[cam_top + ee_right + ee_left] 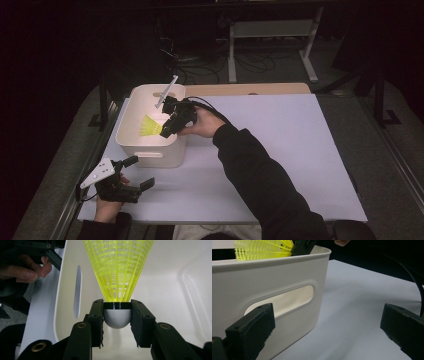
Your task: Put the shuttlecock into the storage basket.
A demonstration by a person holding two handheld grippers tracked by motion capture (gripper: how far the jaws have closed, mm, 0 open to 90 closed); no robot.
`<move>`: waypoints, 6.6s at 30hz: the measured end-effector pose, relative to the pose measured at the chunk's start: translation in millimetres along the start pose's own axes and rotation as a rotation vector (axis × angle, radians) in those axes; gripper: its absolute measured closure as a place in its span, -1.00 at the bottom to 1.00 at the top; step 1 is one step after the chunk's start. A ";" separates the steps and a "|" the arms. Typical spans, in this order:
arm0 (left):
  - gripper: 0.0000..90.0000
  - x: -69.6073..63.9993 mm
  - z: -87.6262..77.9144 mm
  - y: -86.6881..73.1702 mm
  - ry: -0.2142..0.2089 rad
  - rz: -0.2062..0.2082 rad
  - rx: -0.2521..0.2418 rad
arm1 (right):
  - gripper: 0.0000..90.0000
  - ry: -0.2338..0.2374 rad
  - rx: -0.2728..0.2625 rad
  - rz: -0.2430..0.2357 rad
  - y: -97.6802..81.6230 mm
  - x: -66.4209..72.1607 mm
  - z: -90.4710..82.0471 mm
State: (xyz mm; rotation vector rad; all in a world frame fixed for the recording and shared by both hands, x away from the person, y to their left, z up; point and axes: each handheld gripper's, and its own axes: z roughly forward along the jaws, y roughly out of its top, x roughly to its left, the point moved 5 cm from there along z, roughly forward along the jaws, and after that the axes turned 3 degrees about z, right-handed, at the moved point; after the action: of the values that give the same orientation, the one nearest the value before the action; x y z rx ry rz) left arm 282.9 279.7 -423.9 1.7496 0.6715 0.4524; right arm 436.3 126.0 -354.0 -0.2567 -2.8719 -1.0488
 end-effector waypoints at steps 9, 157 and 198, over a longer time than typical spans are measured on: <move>-1.00 0.0 0.1 0.0 0.001 0.000 0.001 | -0.14 -0.034 -0.011 0.090 -2.7 -7.6 -12.7; -1.00 0.7 2.5 -0.9 0.004 -0.001 0.015 | -1.00 -0.226 -0.287 0.252 -196.5 8.1 -125.8; -1.00 0.6 2.7 -0.6 0.005 0.001 0.012 | -1.00 -0.327 -0.355 0.357 -274.9 36.0 -146.8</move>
State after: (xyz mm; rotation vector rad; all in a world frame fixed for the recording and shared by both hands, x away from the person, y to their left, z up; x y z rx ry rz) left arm 284.9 278.2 -425.3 1.7603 0.6778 0.4545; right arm 352.7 -170.8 -411.4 -1.0058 -2.7143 -1.5468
